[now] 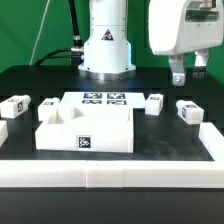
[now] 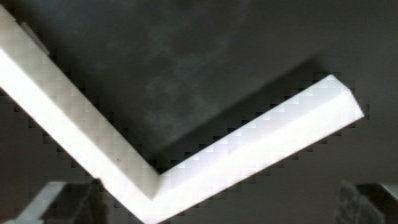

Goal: Assemble one leg

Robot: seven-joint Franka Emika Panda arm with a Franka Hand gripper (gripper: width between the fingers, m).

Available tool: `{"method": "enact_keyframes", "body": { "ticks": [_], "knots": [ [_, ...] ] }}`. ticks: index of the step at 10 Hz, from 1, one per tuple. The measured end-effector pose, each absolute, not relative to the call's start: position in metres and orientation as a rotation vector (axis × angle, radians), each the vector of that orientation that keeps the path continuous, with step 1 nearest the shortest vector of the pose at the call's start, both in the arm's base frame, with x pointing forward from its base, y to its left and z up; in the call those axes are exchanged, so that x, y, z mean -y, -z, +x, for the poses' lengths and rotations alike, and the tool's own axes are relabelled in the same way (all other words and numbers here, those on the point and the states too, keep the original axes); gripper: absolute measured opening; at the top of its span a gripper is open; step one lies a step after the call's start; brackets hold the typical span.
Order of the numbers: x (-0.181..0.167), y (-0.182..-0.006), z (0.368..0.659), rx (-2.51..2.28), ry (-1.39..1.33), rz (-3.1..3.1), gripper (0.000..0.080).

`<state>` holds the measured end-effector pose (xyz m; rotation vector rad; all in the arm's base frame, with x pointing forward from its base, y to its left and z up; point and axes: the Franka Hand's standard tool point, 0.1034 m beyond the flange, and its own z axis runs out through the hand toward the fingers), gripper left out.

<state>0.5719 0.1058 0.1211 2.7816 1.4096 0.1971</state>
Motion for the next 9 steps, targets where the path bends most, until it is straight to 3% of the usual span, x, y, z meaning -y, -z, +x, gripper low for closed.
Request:
{"method": "enact_keyframes", "body": {
  "ticks": [6,9],
  "knots": [
    [-0.104,-0.119,0.571,-1.419,-0.193,2.777,0.0649],
    [-0.077,-0.102,0.537,-1.655,-0.151,2.638,0.0649]
  ]
}}
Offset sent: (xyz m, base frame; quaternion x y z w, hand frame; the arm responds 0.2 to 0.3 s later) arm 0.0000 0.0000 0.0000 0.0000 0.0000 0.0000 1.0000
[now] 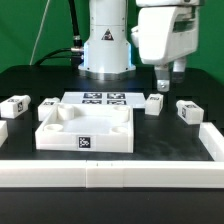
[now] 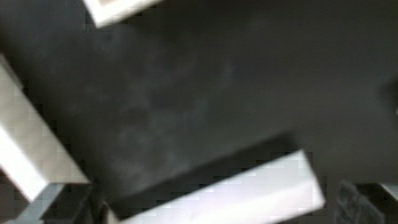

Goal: Assemble one leg

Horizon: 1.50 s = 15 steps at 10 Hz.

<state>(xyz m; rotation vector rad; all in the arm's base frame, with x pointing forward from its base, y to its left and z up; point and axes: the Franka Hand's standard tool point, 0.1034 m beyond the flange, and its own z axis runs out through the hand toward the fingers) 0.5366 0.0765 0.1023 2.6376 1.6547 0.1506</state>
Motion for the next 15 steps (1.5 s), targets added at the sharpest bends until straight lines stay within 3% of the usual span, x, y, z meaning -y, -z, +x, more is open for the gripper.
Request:
{"method": "enact_keyframes", "body": {
  "ticks": [3,8,12,15],
  "knots": [
    [-0.045,-0.1,0.526,-1.784,-0.096,2.556,0.0649],
    [-0.045,-0.098,0.525,-1.811,-0.102,2.534,0.0649],
    [-0.005,-0.073,0.49,-2.069,-0.07,2.331,0.0649],
    [0.015,-0.072,0.487,-2.101,-0.059,2.291,0.0649]
  ]
}}
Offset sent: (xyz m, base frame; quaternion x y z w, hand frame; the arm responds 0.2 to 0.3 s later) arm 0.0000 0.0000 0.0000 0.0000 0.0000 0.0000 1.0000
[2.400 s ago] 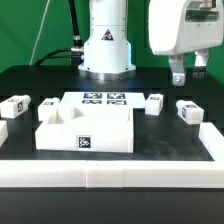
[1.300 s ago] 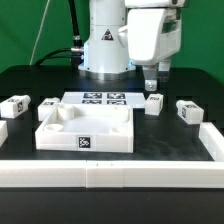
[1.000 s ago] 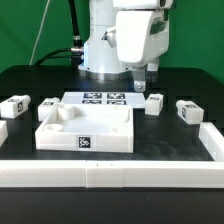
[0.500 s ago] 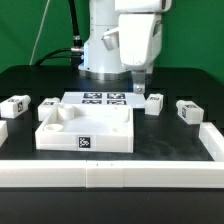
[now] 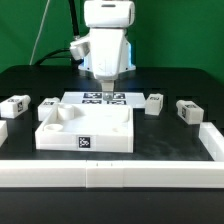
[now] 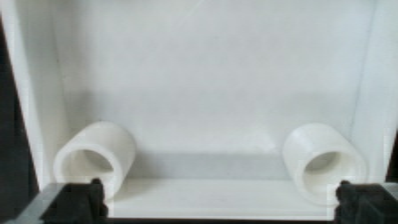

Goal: Assemble one leg

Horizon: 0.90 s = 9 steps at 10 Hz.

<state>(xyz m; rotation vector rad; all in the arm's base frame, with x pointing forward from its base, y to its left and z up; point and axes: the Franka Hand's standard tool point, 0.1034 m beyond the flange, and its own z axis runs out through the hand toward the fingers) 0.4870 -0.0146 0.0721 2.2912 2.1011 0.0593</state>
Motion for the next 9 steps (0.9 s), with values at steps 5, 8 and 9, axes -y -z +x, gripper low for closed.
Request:
{"method": "enact_keyframes", "body": {
  "ticks": [5,8,9],
  "knots": [
    [0.032,-0.057,0.466,-2.133,-0.034,2.29,0.0649],
    [0.039,-0.04,0.436,-2.127,0.003,2.337,0.0649],
    [0.038,-0.033,0.434,-2.127,0.002,2.344,0.0649]
  ]
}}
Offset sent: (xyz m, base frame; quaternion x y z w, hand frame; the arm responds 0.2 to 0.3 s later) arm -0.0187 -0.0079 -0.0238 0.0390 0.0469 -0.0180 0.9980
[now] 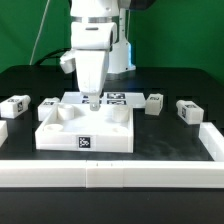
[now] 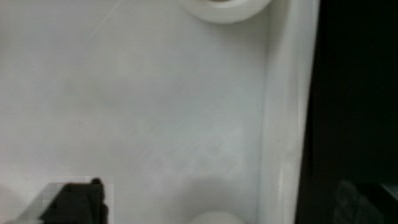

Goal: Assemble one leg

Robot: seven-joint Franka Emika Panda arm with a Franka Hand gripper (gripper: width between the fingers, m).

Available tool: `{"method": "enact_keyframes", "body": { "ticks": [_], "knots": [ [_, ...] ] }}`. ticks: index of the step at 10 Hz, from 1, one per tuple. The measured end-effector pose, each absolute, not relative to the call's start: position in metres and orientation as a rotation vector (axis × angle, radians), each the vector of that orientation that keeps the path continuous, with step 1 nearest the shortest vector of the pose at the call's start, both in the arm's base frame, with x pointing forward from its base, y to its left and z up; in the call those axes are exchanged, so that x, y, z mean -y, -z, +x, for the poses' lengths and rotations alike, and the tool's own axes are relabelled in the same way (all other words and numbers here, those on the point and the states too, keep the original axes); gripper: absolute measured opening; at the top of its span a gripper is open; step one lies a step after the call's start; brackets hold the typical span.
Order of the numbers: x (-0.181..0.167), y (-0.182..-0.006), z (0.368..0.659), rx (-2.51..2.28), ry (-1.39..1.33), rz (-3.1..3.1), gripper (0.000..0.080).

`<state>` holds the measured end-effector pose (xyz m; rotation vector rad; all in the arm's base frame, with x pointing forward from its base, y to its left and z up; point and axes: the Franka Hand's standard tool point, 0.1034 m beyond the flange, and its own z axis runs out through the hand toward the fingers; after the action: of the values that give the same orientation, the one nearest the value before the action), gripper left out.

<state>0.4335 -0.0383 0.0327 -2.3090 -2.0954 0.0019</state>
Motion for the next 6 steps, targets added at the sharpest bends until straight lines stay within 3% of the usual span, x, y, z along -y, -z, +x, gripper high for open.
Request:
{"method": "enact_keyframes", "body": {
  "ticks": [2,5,6],
  "knots": [
    [0.036,-0.018,0.429,2.085,-0.001,-2.304,0.0649],
    [0.035,-0.011,0.426,2.077,-0.011,-2.297,0.0649],
    [0.035,-0.011,0.426,2.077,-0.011,-2.297,0.0538]
  ]
}}
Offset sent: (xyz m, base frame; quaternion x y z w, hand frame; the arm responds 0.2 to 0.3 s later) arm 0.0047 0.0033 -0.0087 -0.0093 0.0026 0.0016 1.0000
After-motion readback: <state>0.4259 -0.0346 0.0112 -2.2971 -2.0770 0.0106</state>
